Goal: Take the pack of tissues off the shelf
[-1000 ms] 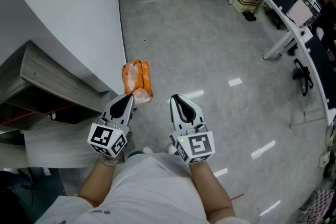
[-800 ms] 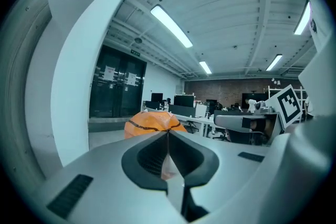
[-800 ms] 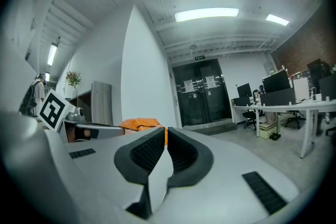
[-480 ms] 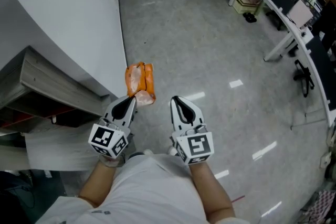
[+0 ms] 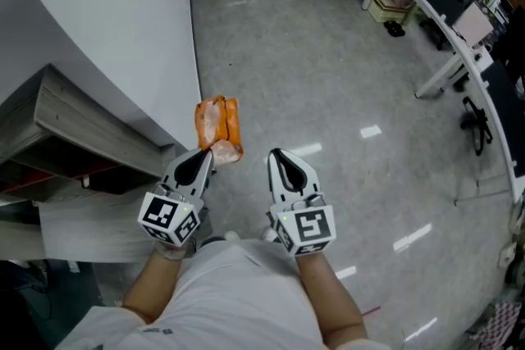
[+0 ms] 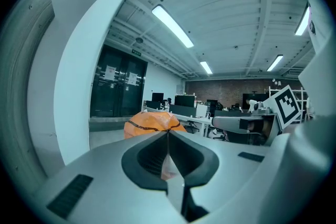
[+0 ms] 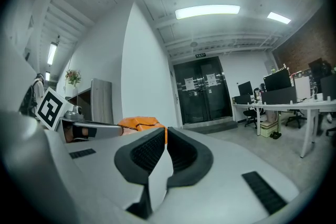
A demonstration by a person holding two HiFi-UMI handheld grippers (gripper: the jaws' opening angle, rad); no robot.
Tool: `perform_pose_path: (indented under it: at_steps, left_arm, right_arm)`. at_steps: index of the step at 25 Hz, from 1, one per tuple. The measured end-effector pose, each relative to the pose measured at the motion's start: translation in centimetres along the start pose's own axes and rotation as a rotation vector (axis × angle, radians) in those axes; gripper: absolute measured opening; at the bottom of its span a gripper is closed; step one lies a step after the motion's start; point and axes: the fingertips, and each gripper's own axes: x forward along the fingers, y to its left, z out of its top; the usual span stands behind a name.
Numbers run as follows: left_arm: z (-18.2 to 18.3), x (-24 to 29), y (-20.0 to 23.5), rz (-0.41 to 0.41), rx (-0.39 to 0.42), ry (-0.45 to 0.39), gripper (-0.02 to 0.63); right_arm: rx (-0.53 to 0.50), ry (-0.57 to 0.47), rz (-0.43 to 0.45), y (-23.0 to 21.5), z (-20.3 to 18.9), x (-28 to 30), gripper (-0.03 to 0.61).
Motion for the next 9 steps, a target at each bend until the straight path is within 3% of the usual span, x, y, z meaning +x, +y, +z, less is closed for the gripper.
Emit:
perform_pose_path:
  at_steps: [9]
  left_arm:
    - [1.0,-0.3,-0.8,0.014,0.007,0.005,0.021]
  right_arm:
    - [0.001,0.008,-0.002,-0.4,1.7,-0.5,0.025]
